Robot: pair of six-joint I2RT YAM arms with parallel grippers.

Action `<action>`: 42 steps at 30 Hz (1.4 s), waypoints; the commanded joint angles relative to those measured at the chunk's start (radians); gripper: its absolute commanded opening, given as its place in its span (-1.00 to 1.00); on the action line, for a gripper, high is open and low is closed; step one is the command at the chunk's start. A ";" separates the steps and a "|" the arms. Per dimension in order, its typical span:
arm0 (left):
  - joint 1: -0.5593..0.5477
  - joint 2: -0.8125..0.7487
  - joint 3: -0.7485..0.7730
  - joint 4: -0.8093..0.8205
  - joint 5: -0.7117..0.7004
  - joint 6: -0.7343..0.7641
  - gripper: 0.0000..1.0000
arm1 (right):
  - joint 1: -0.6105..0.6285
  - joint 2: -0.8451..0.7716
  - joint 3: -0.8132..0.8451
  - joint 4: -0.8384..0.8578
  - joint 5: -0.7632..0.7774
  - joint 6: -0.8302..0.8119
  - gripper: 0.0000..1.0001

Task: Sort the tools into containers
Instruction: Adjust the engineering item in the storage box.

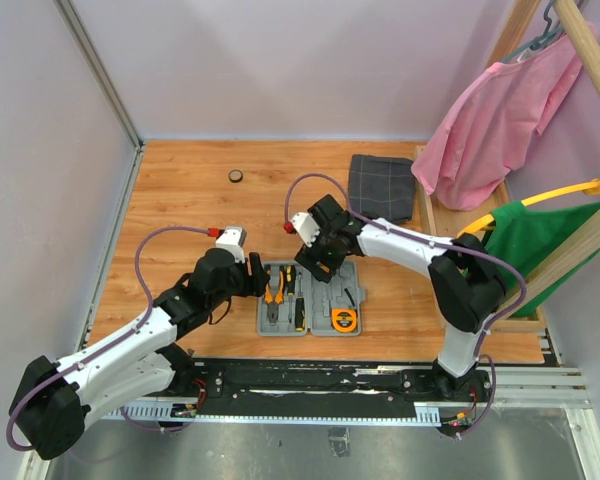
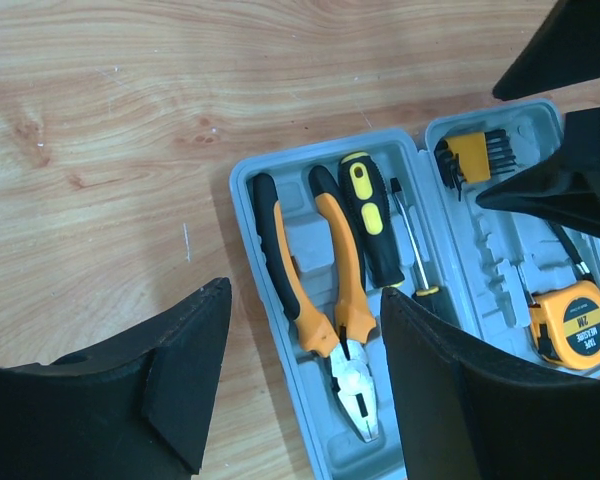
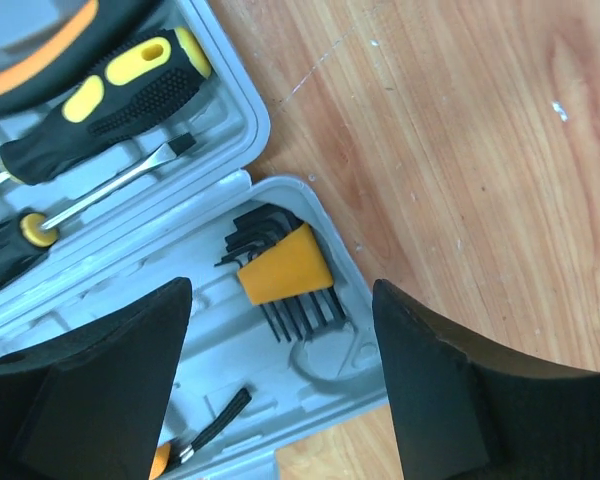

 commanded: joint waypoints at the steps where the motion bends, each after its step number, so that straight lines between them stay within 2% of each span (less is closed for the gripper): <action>1: 0.006 0.001 0.030 0.012 -0.011 0.004 0.32 | -0.020 -0.122 -0.065 0.033 0.043 0.138 0.48; 5: 0.005 0.005 0.025 0.020 -0.006 -0.004 0.32 | -0.023 -0.205 -0.144 0.066 0.154 0.350 0.30; 8: 0.005 0.019 0.023 0.024 -0.005 -0.015 0.31 | -0.023 -0.245 -0.198 0.073 0.168 0.492 0.15; 13: 0.005 0.054 0.021 0.018 -0.021 -0.066 0.20 | -0.023 -0.266 -0.246 0.087 0.191 0.632 -0.13; 17: 0.008 0.079 0.018 0.018 -0.038 -0.112 0.15 | -0.035 -0.246 -0.237 0.088 0.208 0.661 -0.37; 21: 0.019 0.095 0.025 -0.011 -0.084 -0.145 0.11 | -0.056 -0.223 -0.224 0.100 0.194 0.670 -0.51; 29: 0.040 0.093 0.025 -0.075 -0.160 -0.180 0.09 | -0.073 -0.177 -0.199 0.093 0.198 0.668 -0.63; 42: 0.047 0.163 0.017 -0.055 -0.134 -0.169 0.10 | -0.074 -0.121 -0.145 0.076 0.227 0.639 -0.69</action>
